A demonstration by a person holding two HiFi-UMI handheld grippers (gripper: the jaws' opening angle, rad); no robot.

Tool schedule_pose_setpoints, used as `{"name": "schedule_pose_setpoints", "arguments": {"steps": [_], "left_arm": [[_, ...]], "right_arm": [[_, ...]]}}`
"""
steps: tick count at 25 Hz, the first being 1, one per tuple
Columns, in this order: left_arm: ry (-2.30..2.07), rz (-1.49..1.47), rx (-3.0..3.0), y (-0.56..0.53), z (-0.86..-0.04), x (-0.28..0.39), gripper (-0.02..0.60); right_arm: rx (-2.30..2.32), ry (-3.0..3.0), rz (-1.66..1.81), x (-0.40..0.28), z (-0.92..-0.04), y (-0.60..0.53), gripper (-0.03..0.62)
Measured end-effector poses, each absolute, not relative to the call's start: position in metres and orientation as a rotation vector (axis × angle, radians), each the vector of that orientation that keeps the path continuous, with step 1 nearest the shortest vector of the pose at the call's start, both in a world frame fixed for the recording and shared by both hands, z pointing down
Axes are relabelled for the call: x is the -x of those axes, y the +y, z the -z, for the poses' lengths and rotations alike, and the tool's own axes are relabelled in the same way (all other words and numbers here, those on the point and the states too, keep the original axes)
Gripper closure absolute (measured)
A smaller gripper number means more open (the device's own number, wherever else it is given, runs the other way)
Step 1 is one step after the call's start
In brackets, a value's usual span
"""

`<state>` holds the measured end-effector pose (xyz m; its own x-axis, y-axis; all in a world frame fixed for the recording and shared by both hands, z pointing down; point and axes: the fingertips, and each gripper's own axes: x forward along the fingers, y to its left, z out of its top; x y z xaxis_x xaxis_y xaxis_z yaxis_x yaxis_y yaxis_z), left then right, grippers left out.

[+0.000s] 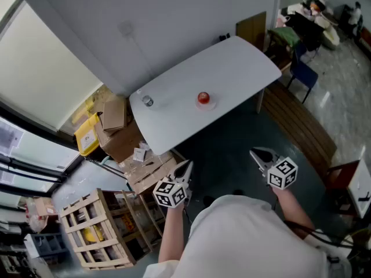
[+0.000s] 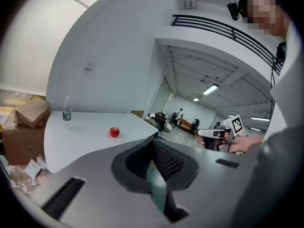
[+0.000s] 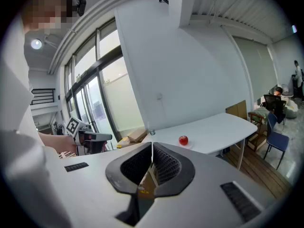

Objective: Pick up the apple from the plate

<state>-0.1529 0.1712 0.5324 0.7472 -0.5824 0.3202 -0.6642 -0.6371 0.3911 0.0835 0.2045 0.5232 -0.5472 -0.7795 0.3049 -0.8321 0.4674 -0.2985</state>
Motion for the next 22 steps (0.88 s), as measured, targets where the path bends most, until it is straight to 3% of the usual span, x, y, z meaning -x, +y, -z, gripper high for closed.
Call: {"name": "schedule_pose_setpoints", "arguments": {"steps": [22], "left_arm": [[-0.989,-0.194,-2.423,0.164,-0.532,0.143,0.58]], "right_arm": [[-1.418,-2.584,-0.727,-0.104,-0.53,0.201,0.556]]}}
